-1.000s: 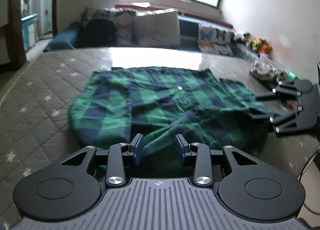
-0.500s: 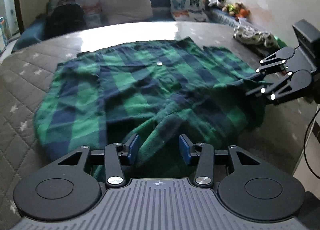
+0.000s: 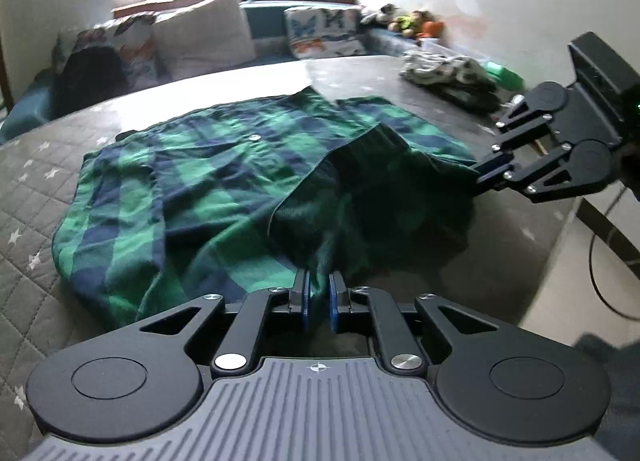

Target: Fold clothes

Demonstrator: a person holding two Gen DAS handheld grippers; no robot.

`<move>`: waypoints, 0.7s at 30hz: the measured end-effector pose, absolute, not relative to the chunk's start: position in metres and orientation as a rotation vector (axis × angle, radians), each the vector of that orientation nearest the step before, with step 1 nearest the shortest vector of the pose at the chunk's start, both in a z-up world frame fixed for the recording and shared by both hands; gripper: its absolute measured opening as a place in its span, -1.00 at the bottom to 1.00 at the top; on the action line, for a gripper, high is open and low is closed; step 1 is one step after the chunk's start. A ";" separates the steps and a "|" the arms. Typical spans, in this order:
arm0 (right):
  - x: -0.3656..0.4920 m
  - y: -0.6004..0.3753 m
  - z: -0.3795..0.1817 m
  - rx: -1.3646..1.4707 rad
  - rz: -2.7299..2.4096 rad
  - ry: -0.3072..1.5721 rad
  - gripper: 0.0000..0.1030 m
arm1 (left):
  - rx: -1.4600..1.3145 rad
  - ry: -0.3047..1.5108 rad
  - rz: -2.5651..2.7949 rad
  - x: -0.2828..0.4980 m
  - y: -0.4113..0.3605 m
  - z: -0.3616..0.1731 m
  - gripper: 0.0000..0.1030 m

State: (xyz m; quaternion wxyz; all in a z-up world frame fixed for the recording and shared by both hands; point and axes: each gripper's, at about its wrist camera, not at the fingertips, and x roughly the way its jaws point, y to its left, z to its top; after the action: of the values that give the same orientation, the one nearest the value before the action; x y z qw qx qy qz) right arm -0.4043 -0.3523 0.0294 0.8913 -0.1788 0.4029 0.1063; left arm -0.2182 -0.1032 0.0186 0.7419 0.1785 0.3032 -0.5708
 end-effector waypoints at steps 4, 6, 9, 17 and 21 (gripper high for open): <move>-0.426 -0.341 0.021 -0.404 0.247 0.849 -0.81 | 0.434 0.665 -1.300 -0.234 -0.091 0.014 -0.80; -0.433 -0.334 0.017 -0.425 0.268 0.869 -0.81 | 0.465 0.676 -1.312 -0.241 -0.089 0.009 -0.80; -0.445 -0.324 0.009 -0.453 0.316 0.921 -0.72 | 0.495 0.687 -1.328 -0.246 -0.084 0.008 -0.80; -0.456 -0.309 0.024 -0.412 0.316 0.847 -0.63 | 0.378 0.687 -1.306 -0.238 -0.078 0.023 -0.76; -0.441 -0.298 0.023 -0.363 0.270 0.776 -0.63 | 0.349 0.705 -1.279 -0.234 -0.094 0.021 -0.76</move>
State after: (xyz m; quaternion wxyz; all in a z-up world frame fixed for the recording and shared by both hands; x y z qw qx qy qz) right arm -0.4415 -0.2977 0.0228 0.9008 -0.1756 0.3749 0.1307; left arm -0.2337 -0.0943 0.0210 0.7313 0.1585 0.3204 -0.5809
